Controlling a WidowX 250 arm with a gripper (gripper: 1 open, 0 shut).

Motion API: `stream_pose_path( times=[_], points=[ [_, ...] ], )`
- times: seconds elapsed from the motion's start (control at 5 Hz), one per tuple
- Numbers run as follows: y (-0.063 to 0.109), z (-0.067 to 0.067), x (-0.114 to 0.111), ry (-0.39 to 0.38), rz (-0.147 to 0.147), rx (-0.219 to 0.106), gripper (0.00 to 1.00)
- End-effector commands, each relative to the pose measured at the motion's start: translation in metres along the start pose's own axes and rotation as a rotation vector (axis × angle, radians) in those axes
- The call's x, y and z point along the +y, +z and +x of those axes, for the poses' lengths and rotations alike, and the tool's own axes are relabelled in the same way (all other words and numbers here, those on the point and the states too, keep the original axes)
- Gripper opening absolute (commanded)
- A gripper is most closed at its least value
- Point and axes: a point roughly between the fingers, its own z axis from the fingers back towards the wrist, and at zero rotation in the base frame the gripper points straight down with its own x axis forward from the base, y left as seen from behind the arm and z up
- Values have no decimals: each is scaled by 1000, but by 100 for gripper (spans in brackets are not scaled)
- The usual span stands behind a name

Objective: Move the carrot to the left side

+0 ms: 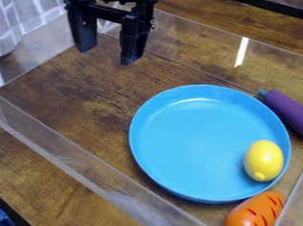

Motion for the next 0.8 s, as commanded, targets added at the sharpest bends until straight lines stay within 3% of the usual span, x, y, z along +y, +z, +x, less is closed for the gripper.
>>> stream_pose_path(
  times=[0.0,0.2,0.6],
  points=[
    [-6,1,-7,-21,-3,14,100],
    [-10,3,-27,-87,-7,23,100],
    [-25,9,-114,-249,-25,0,100]
  ],
)
